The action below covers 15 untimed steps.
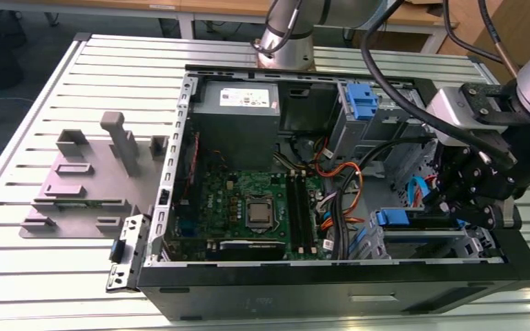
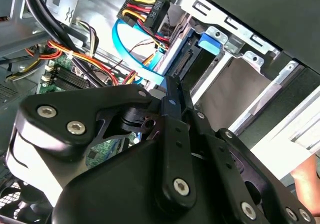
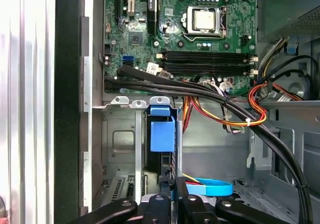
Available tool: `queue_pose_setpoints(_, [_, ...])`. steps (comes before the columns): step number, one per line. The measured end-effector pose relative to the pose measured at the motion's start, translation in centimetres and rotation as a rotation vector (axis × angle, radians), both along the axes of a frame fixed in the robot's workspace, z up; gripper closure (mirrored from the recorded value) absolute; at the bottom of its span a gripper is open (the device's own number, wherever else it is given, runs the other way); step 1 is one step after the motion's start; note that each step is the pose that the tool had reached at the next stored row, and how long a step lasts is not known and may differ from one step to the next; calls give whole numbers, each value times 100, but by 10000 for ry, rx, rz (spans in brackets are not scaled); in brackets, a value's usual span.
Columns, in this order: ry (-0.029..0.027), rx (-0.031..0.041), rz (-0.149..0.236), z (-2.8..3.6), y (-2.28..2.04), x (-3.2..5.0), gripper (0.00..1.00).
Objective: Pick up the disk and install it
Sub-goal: 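Insert the first disk wire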
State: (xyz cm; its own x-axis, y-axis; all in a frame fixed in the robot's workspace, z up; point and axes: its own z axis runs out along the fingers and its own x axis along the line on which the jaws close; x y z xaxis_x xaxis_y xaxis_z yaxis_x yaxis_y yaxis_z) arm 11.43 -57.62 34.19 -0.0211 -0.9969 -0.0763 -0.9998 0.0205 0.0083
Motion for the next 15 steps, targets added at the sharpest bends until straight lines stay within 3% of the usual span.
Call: queue_pose_setpoints(15, [0,3,0,-29,-5,-20,84])
